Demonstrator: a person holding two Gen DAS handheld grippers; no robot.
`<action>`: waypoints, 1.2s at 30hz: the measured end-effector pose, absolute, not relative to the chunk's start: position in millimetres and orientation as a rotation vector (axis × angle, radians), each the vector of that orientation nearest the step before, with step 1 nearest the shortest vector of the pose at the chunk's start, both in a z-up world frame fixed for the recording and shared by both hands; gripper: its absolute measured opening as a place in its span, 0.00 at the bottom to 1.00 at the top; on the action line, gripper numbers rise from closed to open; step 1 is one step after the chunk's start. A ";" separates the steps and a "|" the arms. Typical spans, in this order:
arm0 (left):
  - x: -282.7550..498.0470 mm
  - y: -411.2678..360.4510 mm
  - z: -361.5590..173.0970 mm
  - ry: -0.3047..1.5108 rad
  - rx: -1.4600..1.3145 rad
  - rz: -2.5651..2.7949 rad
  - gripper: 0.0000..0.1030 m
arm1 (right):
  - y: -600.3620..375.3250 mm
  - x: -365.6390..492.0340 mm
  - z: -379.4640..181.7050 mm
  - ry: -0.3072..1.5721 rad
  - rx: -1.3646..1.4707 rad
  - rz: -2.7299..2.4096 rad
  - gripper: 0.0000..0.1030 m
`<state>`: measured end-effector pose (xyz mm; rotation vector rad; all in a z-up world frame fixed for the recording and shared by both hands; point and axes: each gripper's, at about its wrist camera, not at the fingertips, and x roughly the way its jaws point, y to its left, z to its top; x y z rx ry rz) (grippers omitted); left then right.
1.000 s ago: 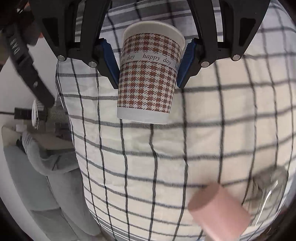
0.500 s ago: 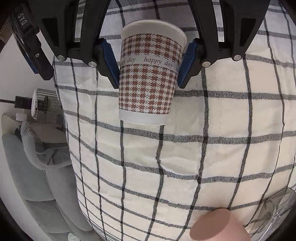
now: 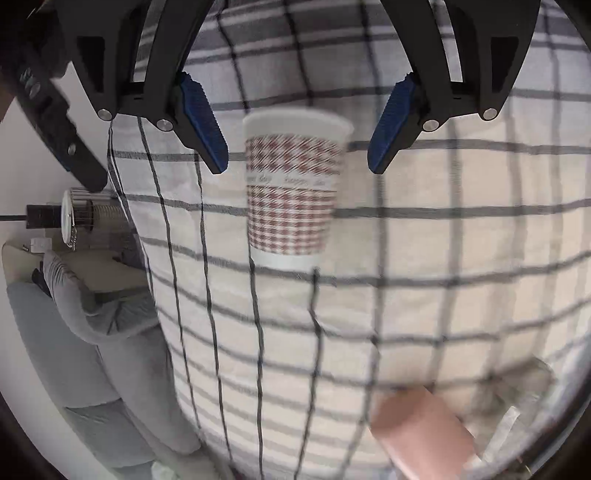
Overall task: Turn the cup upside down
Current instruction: 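Lower the paper cup and open the left gripper, then grasp the paper cup with the right gripper and lift it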
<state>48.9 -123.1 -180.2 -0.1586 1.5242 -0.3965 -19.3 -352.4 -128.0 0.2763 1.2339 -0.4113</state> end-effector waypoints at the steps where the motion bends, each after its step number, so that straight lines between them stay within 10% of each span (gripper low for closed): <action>1: 46.1 -116.0 -169.4 1.483 -0.140 -0.372 0.81 | -350.1 -19.7 -122.9 1.222 0.282 -0.406 1.00; 11: 24.9 -33.5 -103.5 1.092 0.148 -0.125 0.90 | -269.6 10.5 -124.3 1.215 0.246 -0.258 0.99; 36: 60.4 -10.7 -164.6 1.257 0.047 -0.191 0.90 | -224.3 83.5 -238.0 1.760 0.157 -0.129 0.92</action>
